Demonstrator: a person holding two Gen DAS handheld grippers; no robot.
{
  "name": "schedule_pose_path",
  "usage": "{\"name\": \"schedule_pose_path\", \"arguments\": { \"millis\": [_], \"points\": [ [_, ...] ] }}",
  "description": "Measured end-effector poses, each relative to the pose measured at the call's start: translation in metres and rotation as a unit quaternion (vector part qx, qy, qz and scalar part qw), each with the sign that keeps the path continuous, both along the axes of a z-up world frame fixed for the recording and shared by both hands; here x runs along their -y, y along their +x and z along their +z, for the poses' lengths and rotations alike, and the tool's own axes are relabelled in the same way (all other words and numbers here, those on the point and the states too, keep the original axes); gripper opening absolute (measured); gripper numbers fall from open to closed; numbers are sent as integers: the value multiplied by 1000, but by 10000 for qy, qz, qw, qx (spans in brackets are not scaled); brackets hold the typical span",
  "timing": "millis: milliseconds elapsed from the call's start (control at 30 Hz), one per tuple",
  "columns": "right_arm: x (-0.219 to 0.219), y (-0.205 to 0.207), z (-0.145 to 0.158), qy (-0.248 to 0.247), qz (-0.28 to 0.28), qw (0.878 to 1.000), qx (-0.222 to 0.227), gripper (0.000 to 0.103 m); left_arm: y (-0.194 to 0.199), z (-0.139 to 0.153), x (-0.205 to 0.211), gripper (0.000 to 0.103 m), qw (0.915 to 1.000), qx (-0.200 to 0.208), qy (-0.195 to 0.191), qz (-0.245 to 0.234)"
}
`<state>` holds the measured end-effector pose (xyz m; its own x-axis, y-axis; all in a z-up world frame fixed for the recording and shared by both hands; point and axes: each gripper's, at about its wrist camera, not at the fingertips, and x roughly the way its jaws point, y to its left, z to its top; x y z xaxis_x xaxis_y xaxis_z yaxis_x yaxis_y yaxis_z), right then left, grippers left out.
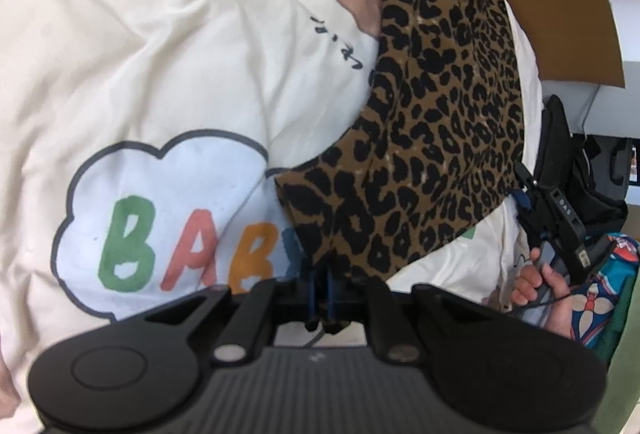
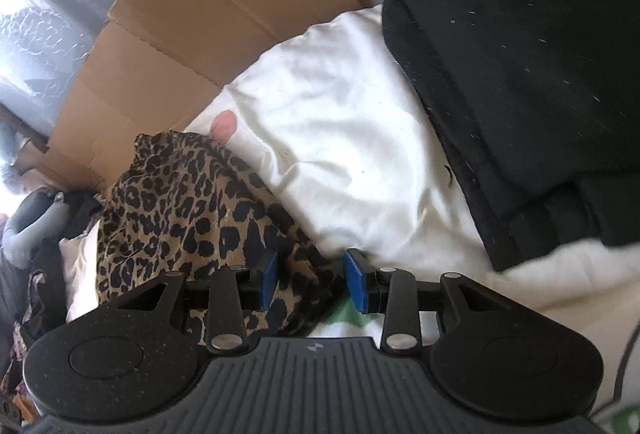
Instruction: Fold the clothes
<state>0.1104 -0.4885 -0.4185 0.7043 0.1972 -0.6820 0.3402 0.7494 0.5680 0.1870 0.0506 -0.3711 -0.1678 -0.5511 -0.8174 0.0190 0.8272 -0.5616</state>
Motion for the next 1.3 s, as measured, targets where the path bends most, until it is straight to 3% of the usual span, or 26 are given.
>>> {"name": "schedule_pose_path", "arguments": {
  "millis": [100,233,367,467,867,1300],
  "points": [
    [5,1,-2,63,204,9997,76,42,0,-1,1,6,10000,-5,19,11],
    [0,3,4,-251,671,9974,-17,38,0,-1,2,6,10000,4,31,0],
    [1,8,13,-442,1248,9911,-117,11,1,4,2,6,10000,26,8,-25],
    [1,10,23,-549,1457,9876,-179,6,1,8,3,6,10000,37,4,-78],
    [-2,-6,63,-186,1449,9890,-226,3,13,50,2,6,9986,102,-44,-512],
    [-26,-64,65,379,1248,9894,-636,1,13,73,-24,6,9982,232,288,-482]
  ]
}}
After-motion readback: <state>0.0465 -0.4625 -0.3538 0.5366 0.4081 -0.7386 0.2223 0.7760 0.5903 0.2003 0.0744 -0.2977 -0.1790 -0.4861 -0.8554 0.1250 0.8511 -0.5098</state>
